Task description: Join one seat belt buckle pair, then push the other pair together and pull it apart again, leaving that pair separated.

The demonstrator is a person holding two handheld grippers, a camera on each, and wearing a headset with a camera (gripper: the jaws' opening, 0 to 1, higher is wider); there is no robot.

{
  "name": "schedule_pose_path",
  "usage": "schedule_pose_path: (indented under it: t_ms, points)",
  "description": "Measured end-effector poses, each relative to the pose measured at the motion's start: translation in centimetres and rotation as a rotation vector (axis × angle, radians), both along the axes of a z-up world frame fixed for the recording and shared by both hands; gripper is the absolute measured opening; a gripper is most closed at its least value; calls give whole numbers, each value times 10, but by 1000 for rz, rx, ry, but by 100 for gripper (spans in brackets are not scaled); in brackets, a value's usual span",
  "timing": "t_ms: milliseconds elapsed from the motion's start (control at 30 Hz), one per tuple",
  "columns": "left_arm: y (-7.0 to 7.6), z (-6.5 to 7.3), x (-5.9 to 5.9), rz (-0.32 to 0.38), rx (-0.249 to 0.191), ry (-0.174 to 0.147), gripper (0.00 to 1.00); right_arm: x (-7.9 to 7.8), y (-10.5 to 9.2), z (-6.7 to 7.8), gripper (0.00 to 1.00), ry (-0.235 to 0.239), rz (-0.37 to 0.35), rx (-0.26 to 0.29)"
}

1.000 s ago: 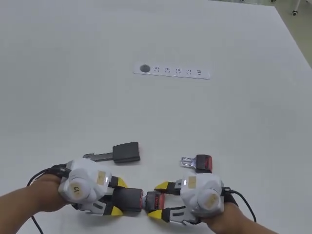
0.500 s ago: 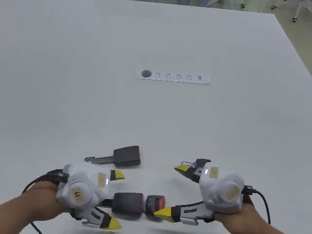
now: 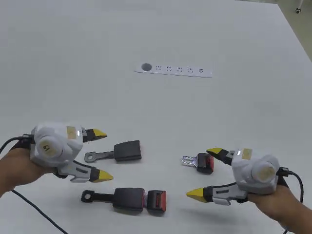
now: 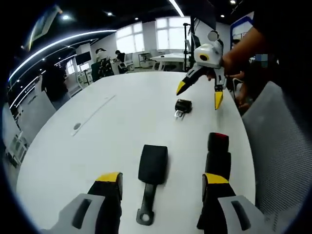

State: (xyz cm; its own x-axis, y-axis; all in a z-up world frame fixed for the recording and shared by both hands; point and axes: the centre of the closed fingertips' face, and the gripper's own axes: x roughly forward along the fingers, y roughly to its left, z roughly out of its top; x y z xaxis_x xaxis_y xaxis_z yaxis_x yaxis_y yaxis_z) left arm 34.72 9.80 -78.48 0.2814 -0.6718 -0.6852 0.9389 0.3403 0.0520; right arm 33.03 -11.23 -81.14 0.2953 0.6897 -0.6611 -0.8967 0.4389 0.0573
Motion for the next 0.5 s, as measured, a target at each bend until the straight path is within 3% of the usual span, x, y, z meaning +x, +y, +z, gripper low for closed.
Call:
schedule_pose_path:
  t_ms: [100,267,367,500]
  points:
    - [-4,-7,10,-6,16,2,68,12,-11,-5,80,-2,16,-35]
    - [-18,-25,15,-31,1,80,68,21,-22,-16,78,45,23,-59]
    - [-16,-37,22,-35,44,72,67,21,-23,-23,78,56,48,-73]
    - [-20,-48,28,-36,39,97,64,23,-23,-32,75,81,83,-93]
